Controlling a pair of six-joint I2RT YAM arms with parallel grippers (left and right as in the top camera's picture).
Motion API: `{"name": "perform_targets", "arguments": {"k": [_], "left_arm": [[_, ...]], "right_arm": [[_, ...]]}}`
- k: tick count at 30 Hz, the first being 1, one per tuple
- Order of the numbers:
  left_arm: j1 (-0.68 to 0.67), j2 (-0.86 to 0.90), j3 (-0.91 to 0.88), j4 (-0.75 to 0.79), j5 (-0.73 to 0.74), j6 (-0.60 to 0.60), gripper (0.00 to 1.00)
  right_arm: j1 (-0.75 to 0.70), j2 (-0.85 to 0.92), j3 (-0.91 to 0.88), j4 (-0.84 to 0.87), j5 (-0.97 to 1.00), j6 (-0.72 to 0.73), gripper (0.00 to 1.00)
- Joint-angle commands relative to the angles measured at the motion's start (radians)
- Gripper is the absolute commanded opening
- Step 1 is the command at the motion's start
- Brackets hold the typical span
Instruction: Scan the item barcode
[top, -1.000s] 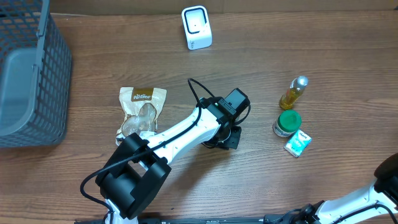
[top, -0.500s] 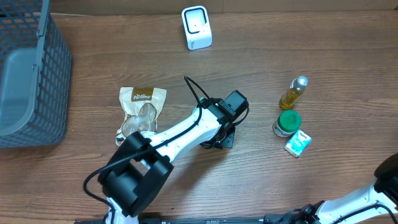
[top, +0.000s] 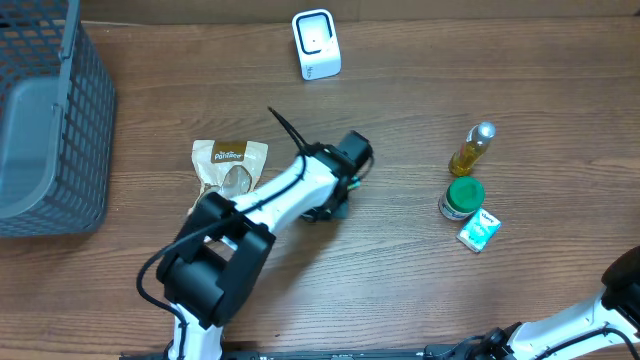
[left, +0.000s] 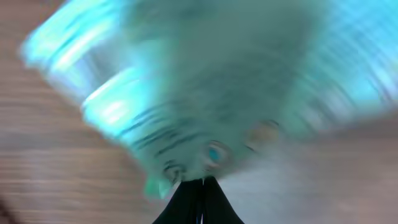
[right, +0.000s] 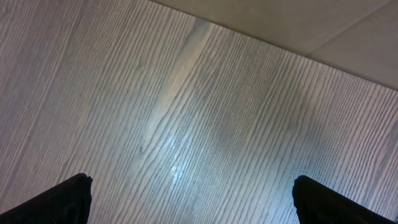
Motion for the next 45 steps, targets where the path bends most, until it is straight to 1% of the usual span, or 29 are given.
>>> {"name": "perform_targets", "arguments": {"k": [1, 3, 6, 9, 12, 14, 17, 21, 24, 30, 32, 34, 36, 38, 43, 44, 45], "left_arm": [[0.054, 0.009, -0.001, 0.017, -0.163, 0.018, 0.05], [0.091, 0.009, -0.002, 0.057, -0.184, 0.039, 0.04], [0.138, 0.009, -0.001, 0.132, -0.156, 0.061, 0.04], [0.172, 0.009, 0.003, 0.177, -0.08, 0.077, 0.04], [0.198, 0.009, 0.02, 0.177, 0.024, 0.089, 0.04], [0.209, 0.007, 0.047, 0.141, 0.127, 0.103, 0.04], [0.224, 0.006, 0.118, 0.019, 0.288, 0.103, 0.04], [0.236, 0.006, 0.211, -0.126, 0.387, 0.102, 0.04], [0.233, 0.006, 0.228, -0.157, 0.436, 0.102, 0.04], [0.194, 0.009, 0.198, -0.179, 0.378, 0.089, 0.04], [0.18, 0.009, 0.182, -0.158, 0.357, 0.039, 0.04], [0.166, 0.009, 0.162, -0.126, 0.349, -0.053, 0.05], [0.15, 0.009, 0.145, -0.101, 0.351, -0.13, 0.07], [0.132, 0.009, 0.132, -0.078, 0.351, -0.17, 0.07], [0.078, 0.009, 0.099, 0.034, 0.34, -0.191, 0.09], [0.068, 0.009, 0.096, 0.066, 0.324, -0.191, 0.11], [0.061, 0.009, 0.096, 0.094, 0.306, -0.191, 0.15]], "right_arm": [[-0.001, -0.014, 0.01, 0.003, 0.007, 0.0, 1.0], [-0.001, -0.014, 0.01, 0.003, 0.007, 0.0, 1.0], [-0.001, -0.014, 0.01, 0.003, 0.007, 0.0, 1.0], [-0.001, -0.014, 0.01, 0.003, 0.007, 0.0, 1.0], [-0.001, -0.014, 0.01, 0.003, 0.007, 0.0, 1.0], [-0.001, -0.014, 0.01, 0.003, 0.007, 0.0, 1.0], [-0.001, -0.014, 0.01, 0.003, 0.007, 0.0, 1.0], [-0.001, -0.014, 0.01, 0.003, 0.007, 0.0, 1.0], [-0.001, -0.014, 0.01, 0.003, 0.007, 0.0, 1.0], [-0.001, -0.014, 0.01, 0.003, 0.007, 0.0, 1.0], [-0.001, -0.014, 0.01, 0.003, 0.007, 0.0, 1.0], [-0.001, -0.014, 0.01, 0.003, 0.007, 0.0, 1.0], [-0.001, -0.014, 0.01, 0.003, 0.007, 0.0, 1.0], [-0.001, -0.014, 0.01, 0.003, 0.007, 0.0, 1.0], [-0.001, -0.014, 0.01, 0.003, 0.007, 0.0, 1.0], [-0.001, -0.014, 0.01, 0.003, 0.007, 0.0, 1.0], [-0.001, -0.014, 0.01, 0.003, 0.007, 0.0, 1.0]]}}
